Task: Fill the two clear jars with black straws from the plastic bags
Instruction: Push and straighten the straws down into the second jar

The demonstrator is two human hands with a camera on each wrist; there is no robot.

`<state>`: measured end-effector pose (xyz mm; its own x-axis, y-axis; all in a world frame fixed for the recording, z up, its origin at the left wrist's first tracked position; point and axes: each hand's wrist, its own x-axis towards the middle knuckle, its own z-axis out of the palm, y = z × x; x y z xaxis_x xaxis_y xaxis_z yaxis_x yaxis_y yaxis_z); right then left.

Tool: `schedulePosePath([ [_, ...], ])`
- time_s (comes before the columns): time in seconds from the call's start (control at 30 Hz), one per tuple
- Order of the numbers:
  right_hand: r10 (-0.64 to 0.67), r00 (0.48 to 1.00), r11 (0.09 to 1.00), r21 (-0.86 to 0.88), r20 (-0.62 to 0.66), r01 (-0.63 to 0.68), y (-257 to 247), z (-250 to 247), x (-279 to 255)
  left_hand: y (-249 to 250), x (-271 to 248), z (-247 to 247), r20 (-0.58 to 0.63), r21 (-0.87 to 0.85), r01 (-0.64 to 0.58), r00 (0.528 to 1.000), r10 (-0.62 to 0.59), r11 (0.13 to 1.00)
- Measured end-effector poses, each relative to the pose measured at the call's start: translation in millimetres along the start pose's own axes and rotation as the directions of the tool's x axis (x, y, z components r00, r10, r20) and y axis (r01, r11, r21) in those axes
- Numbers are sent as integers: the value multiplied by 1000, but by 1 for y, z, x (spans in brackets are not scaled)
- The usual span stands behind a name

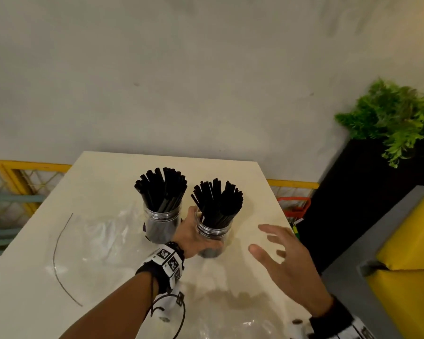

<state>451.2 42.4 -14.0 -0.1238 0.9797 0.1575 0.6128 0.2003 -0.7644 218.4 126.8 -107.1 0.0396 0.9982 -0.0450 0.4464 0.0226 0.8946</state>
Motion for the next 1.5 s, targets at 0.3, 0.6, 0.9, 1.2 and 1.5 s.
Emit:
schedulePosePath([
  [0.3,-192,800,602,-576,568,553,-59,53,130,-1,-1,-3,41,-6,-49,998,49,999],
  [0.6,23,972,725,-674,233,144,-72,67,161,-6,2,-2,53,-3,-64,997,64,998],
  [0.9,18,982,878,-472,190,75,-81,14,157,-10,4,-1,52,-13,-78,996,79,997],
  [1.2,-36,968,795,-580,250,180,-56,71,129,-12,6,1,66,-39,-75,995,77,996],
  [1.5,-229,867,821,-391,442,416,-39,48,156,-10,6,-1,68,-11,-68,995,69,998],
])
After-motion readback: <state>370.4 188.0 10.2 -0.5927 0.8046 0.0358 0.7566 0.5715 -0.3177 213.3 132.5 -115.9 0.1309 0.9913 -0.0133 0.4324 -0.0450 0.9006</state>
